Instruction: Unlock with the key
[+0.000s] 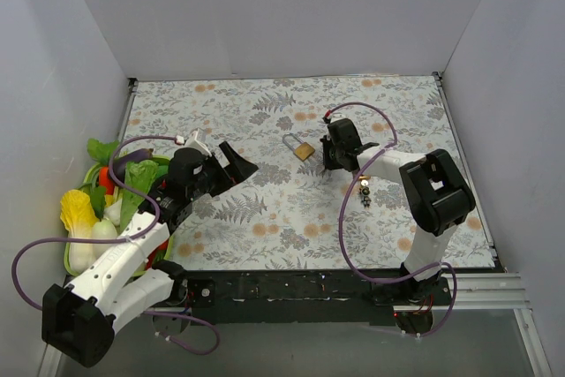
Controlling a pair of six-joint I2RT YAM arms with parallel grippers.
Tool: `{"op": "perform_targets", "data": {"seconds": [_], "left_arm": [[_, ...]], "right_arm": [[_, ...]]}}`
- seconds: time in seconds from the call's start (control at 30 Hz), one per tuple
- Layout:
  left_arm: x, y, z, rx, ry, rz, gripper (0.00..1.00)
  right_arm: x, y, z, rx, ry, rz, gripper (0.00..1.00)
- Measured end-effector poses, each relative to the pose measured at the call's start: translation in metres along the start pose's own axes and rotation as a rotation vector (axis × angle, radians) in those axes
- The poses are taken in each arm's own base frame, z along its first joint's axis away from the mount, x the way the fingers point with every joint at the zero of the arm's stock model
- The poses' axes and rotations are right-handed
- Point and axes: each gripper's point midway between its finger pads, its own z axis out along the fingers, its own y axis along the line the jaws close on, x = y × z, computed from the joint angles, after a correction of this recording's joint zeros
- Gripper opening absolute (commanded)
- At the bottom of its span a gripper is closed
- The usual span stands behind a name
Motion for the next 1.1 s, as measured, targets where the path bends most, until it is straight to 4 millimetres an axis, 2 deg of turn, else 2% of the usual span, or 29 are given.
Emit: {"op": "perform_targets", "data": {"seconds": [0.2,0.37,0.6,0.9,1.1], "left_arm": [[0.003,-0.001,-0.002,0.012,0.009,-0.002,0.98],[0.008,-0.002,-0.005,0.040,0.016,0.000,0.98],[0.016,-0.008,-0.008,0.108,0.039,0.019,0.98],[0.020,-0.038,-0.019,0.277,0.073,0.103,0.98],[0.023,-0.048,-0.011,0.317,0.114,0.038,0.97]], "right_arm": [[0.002,0.001,-0.005,-0.004,0.017,0.000,0.01],[-0.005,0.011,-0.022,-0.061,0.011,0.003,0.01],[-0.036,0.033,-0.067,-0.185,-0.091,-0.017,0.01],[-0.026,0.064,-0.124,-0.409,-0.136,-0.068,0.01],[-0.038,0.089,-0.165,-0.514,-0.239,-0.145,0.01]]}}
